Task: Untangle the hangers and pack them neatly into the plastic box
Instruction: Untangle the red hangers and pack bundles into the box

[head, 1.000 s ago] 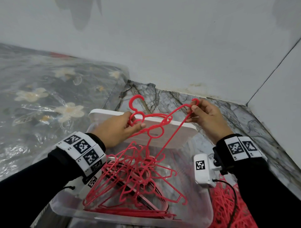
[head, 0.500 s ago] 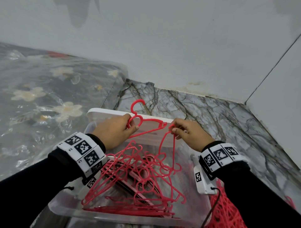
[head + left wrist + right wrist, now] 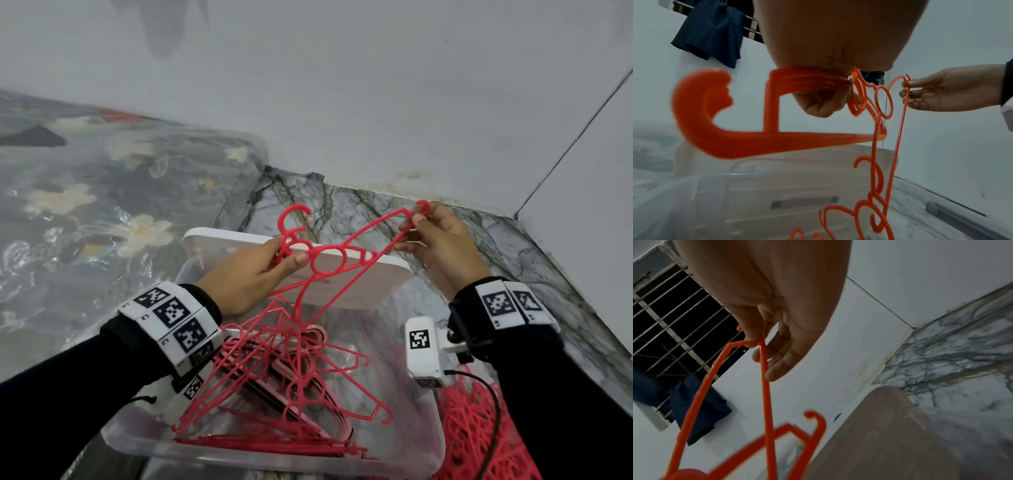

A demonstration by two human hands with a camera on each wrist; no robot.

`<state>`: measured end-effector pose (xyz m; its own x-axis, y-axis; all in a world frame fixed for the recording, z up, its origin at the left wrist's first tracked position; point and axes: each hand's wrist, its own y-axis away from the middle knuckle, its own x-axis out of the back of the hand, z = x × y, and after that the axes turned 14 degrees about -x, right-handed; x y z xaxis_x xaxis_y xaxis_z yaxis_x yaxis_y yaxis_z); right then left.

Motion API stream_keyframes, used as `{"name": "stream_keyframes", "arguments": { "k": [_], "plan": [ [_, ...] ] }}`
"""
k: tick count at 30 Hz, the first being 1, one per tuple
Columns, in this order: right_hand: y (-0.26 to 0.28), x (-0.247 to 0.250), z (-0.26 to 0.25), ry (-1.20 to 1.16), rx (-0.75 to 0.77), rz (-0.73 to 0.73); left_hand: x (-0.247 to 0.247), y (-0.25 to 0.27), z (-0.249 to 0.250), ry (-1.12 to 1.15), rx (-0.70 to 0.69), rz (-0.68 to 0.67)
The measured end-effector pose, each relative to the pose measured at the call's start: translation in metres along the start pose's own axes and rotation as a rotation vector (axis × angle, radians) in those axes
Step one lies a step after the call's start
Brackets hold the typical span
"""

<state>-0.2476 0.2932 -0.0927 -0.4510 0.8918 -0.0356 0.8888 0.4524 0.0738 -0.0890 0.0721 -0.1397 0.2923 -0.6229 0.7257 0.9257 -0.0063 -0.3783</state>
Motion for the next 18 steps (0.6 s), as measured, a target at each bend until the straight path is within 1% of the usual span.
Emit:
{"name": "stream_keyframes", "arguments": {
  "k": [3, 5, 6, 7, 8, 9, 10, 11, 12, 13, 14, 16, 18],
  "plan": [
    [0.003, -0.005, 0.000, -0.039, -0.019, -0.015, 0.001, -0.003, 0.003, 0.085, -0.033, 0.078],
    [0.003, -0.008, 0.000, -0.070, -0.054, 0.021, 0.000, -0.005, 0.005, 0.115, -0.040, 0.124],
    [0.002, -0.009, 0.001, -0.047, -0.071, 0.060, 0.000, -0.006, 0.005, 0.115, -0.036, 0.136],
    [0.002, -0.010, 0.002, 0.047, -0.054, 0.135, 0.000, -0.006, 0.006, 0.104, -0.033, 0.139],
    [0.002, -0.009, 0.004, 0.236, 0.006, 0.250, 0.000, -0.006, 0.006, 0.084, -0.031, 0.132],
    [0.003, -0.009, 0.006, 0.483, 0.115, 0.379, 0.000, -0.006, 0.006, 0.058, -0.033, 0.116],
    [0.005, -0.010, 0.008, 0.719, 0.264, 0.451, 0.000, -0.005, 0.006, 0.028, -0.035, 0.096],
    [0.010, -0.013, 0.009, 0.910, 0.421, 0.463, -0.001, -0.005, 0.006, -0.001, -0.040, 0.075],
    [0.015, -0.018, 0.008, 1.059, 0.548, 0.414, -0.001, -0.004, 0.006, -0.021, -0.043, 0.060],
    [0.020, -0.024, 0.007, 1.186, 0.634, 0.328, -0.002, -0.005, 0.006, -0.031, -0.048, 0.053],
    [0.022, -0.030, 0.008, 1.296, 0.681, 0.227, -0.002, -0.005, 0.006, -0.034, -0.050, 0.050],
    [0.027, -0.042, 0.011, 1.470, 0.672, 0.050, -0.002, -0.004, 0.007, -0.040, -0.045, 0.049],
    [0.028, -0.048, 0.015, 1.509, 0.639, -0.006, -0.002, -0.004, 0.007, -0.036, -0.035, 0.039]
  ]
}}
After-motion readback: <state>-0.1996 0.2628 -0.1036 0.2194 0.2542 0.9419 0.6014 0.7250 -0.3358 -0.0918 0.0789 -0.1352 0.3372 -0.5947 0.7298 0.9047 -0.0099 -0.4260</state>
